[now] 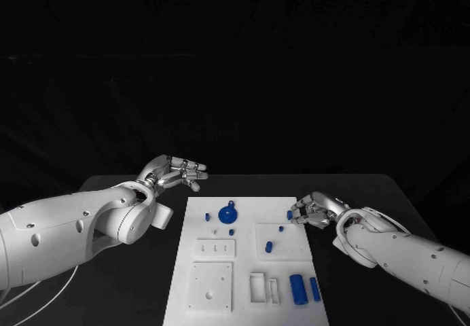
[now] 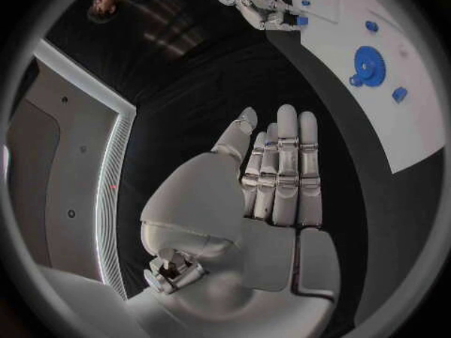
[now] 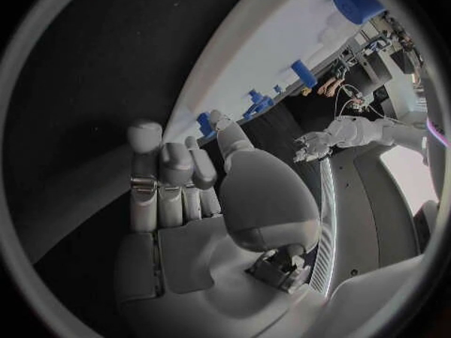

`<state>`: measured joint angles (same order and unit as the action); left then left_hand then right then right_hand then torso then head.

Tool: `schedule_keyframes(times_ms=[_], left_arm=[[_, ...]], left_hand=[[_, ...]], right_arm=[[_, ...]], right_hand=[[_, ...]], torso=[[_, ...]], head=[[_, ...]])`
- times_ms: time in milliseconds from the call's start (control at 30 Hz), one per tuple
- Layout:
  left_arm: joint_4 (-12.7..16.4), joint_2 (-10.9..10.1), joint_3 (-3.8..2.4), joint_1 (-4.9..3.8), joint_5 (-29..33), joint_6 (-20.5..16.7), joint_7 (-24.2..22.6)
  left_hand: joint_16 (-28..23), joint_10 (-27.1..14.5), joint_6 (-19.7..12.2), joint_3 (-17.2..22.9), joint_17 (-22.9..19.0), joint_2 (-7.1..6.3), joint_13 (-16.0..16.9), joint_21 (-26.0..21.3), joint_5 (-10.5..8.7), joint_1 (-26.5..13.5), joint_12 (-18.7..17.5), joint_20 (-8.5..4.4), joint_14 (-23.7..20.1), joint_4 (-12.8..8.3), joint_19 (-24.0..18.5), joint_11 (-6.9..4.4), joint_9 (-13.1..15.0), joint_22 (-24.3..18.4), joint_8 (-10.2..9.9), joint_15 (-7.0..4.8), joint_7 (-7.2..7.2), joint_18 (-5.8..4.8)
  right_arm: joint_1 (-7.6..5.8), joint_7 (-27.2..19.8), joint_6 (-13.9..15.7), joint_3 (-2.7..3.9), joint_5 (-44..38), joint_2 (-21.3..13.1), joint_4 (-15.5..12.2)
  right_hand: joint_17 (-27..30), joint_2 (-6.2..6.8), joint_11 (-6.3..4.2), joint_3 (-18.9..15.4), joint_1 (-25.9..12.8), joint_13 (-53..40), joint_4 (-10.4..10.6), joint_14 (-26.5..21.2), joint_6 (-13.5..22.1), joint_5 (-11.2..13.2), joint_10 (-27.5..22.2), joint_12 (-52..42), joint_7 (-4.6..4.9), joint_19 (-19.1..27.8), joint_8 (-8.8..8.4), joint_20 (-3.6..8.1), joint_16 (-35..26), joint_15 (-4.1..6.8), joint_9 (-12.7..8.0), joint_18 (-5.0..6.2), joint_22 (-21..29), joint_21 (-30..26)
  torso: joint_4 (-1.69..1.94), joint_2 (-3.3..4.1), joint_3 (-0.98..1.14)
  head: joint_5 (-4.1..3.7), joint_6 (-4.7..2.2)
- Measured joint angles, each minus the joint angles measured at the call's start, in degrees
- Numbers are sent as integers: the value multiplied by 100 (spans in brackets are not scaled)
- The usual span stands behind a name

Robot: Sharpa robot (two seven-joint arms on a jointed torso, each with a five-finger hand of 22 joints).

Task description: Assemble the parts on the task board

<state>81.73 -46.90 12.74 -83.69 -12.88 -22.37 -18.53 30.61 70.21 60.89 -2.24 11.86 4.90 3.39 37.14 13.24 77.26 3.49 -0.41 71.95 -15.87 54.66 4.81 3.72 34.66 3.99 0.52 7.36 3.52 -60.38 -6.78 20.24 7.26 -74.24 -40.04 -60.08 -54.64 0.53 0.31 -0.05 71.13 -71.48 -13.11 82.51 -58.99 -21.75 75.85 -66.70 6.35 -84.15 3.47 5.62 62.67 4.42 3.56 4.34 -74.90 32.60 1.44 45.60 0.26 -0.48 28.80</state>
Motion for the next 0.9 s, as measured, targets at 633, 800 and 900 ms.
schedule_keyframes(times_ms=[633,800,900], left_arm=[[3,2,0,1,0,15,4],[4,2,0,1,0,18,4],[4,2,0,2,0,20,5]], left_hand=[[0,0,0,0,1,0,0,0,0,0,0,0,0,0,0,0,0,0,0,0,0,0],[0,0,0,0,1,0,0,0,0,0,0,0,0,0,0,0,0,0,0,0,0,0],[0,-34,0,0,1,0,0,-24,0,0,0,0,0,0,0,-3,0,3,0,0,0,0]], right_arm=[[4,29,8,0,0,173,107],[4,29,8,-1,0,186,107],[5,28,6,-2,0,187,107]], right_hand=[[-12,0,0,184,0,-14,-38,0,0,227,0,-19,-1,0,0,0,0,0,0,0,0,0],[-11,-22,0,354,22,-20,-78,0,-19,423,1,-23,-18,0,0,0,0,0,0,1,-5,0],[-16,-56,0,511,-12,-28,-125,0,-97,556,1,-23,-34,0,0,0,0,-1,0,0,-4,0]], torso=[[-4,-7,7],[-3,-7,7],[-1,-7,7]], head=[[16,-3],[18,-2],[19,-2]])
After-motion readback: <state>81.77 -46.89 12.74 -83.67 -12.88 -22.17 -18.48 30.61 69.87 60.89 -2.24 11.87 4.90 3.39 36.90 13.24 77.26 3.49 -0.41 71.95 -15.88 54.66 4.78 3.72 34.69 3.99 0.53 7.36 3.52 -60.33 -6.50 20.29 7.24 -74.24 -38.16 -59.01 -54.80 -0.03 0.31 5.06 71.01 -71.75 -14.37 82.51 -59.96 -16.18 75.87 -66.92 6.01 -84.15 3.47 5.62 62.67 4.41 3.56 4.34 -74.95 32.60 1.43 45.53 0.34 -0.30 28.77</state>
